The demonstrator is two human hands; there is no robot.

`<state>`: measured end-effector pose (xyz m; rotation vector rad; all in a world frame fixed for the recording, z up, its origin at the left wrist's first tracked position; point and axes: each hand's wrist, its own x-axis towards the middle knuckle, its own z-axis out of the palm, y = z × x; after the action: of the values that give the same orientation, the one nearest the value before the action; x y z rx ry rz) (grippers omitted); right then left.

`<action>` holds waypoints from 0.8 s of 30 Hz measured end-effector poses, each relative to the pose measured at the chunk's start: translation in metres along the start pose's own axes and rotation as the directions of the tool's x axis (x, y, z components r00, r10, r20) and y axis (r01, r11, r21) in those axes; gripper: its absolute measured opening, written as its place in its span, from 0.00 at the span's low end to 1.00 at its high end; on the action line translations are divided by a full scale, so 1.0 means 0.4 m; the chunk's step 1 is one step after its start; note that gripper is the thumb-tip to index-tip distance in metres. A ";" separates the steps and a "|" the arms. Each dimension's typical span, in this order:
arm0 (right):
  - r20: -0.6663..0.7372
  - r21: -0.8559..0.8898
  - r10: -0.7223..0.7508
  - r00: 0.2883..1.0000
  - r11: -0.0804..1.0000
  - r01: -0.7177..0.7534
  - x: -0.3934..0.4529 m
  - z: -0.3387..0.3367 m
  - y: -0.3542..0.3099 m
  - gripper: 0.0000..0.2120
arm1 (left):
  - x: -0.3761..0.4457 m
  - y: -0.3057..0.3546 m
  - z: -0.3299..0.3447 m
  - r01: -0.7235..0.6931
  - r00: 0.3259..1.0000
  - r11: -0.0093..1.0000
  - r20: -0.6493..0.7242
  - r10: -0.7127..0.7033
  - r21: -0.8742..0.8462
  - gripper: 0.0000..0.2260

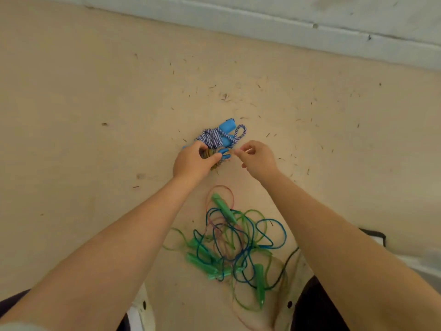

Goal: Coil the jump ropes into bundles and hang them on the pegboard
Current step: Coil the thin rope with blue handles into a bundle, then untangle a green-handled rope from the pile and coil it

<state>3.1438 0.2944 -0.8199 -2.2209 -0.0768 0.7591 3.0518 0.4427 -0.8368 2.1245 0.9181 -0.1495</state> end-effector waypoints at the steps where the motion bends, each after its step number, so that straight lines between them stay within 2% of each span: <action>1: -0.007 -0.001 0.001 1.000 1.000 -0.001 0.008 0.002 0.007 0.11 | 0.007 -0.003 0.005 -0.017 1.000 1.000 -0.002 0.017 -0.010 0.20; 3: -0.022 0.016 0.028 0.999 0.999 -0.027 0.005 -0.001 0.030 0.13 | 0.002 -0.010 0.008 -0.040 0.999 0.998 -0.003 0.040 -0.052 0.23; 5: -0.023 0.038 0.078 0.997 0.996 -0.078 -0.025 -0.012 0.069 0.15 | -0.026 -0.027 0.005 -0.026 0.998 0.997 -0.063 0.022 -0.067 0.26; 7: 0.003 0.039 0.142 0.990 0.989 -0.142 -0.074 -0.022 0.116 0.17 | -0.074 -0.056 0.007 0.051 0.989 0.996 -0.132 -0.061 -0.076 0.23; 8: 0.025 0.023 0.170 0.985 0.985 -0.171 -0.102 -0.024 0.140 0.18 | -0.103 -0.073 0.013 0.110 0.986 0.991 -0.114 -0.119 -0.078 0.22; 10: 0.099 -0.046 0.218 0.971 0.976 -0.214 -0.157 -0.020 0.180 0.21 | -0.159 -0.102 0.039 0.224 0.974 0.974 0.036 -0.223 -0.034 0.21; 13: 0.212 -0.118 0.225 0.951 0.972 -0.204 -0.209 0.018 0.217 0.26 | -0.225 -0.130 0.092 0.278 0.929 0.961 0.256 -0.269 0.001 0.24; 15: 0.257 -0.124 0.208 0.944 0.976 -0.182 -0.225 0.052 0.222 0.24 | -0.245 -0.136 0.122 0.332 0.906 0.938 0.312 -0.287 -0.102 0.22; 18: 0.320 -0.027 0.186 0.929 0.982 -0.187 -0.235 0.096 0.221 0.19 | -0.254 -0.139 0.142 0.456 0.856 0.848 0.394 -0.335 -0.270 0.15; 21: 0.373 0.103 0.191 0.908 0.964 -0.245 -0.243 0.085 0.209 0.12 | -0.266 -0.133 0.110 0.529 0.816 0.738 0.487 -0.310 -0.418 0.13; 24: 0.464 0.135 0.188 0.866 0.951 -0.279 -0.269 0.029 0.173 0.08 | -0.289 -0.101 0.053 0.548 0.796 0.674 0.556 -0.238 -0.496 0.12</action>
<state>3.0367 0.2232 -0.8205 -1.8476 0.0456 1.3474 2.9448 0.3794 -0.8313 1.1433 0.9680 -0.4690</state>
